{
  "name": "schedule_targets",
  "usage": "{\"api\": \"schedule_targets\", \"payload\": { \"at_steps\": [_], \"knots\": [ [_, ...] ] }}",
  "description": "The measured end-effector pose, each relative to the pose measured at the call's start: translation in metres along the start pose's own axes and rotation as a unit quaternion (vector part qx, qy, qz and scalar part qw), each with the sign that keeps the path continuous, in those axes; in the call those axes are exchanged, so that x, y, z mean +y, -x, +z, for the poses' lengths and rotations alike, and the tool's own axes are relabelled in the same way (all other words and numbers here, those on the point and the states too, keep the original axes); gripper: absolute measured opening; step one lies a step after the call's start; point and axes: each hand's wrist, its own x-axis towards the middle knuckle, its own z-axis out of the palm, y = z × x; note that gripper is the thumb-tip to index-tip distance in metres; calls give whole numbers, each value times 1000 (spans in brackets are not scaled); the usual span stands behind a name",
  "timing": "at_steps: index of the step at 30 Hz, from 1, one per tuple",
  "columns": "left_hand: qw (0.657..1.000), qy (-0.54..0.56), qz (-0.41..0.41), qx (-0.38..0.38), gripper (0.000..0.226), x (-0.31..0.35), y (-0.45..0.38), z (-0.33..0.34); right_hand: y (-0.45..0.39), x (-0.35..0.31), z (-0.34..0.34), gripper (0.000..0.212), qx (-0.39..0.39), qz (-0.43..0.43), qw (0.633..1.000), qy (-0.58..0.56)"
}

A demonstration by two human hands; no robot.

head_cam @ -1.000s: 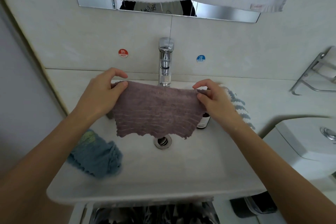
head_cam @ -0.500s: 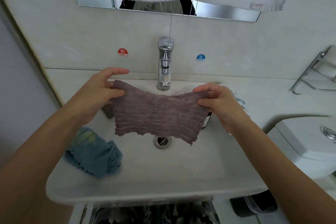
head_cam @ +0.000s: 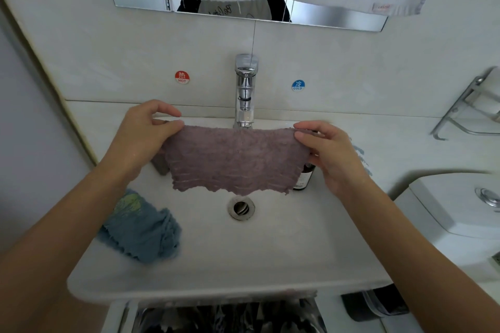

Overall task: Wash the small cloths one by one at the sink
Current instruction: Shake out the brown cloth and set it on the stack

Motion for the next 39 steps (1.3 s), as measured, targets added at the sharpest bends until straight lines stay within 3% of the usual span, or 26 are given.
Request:
{"api": "schedule_targets", "payload": {
  "at_steps": [5,9,11,13,16,21,26,29,34,39],
  "knots": [
    [1000,13,6,19,17,0,-2,0,-1,2,2,24,22,-77,995,58],
    [998,-19,32,-46,16,1,0,-2,-3,1,-1,26,34,-123,984,125],
    [994,-55,31,-92,17,1,0,-5,-3,-2,-3,24,10,-118,979,168],
    [984,-121,38,-124,32,2,1,-8,-4,-3,-6,32,-18,-100,964,244],
    [965,-225,76,-115,39,5,2,-8,-6,-1,-5,44,-40,-95,934,343],
    [946,-284,119,-103,36,6,6,-5,-8,-1,-4,38,-41,-113,908,400],
    [940,-296,146,-87,20,11,8,-5,-8,-8,-11,13,-55,-139,895,421],
    [940,-295,147,-89,18,12,8,-7,-9,-12,-14,16,-66,-127,901,410],
    [939,-291,148,-103,15,8,3,-12,-11,-12,-21,19,-78,-84,941,320],
    [941,-280,144,-127,11,3,-1,-13,-10,-8,-21,23,-45,-90,955,278]
  ]
}}
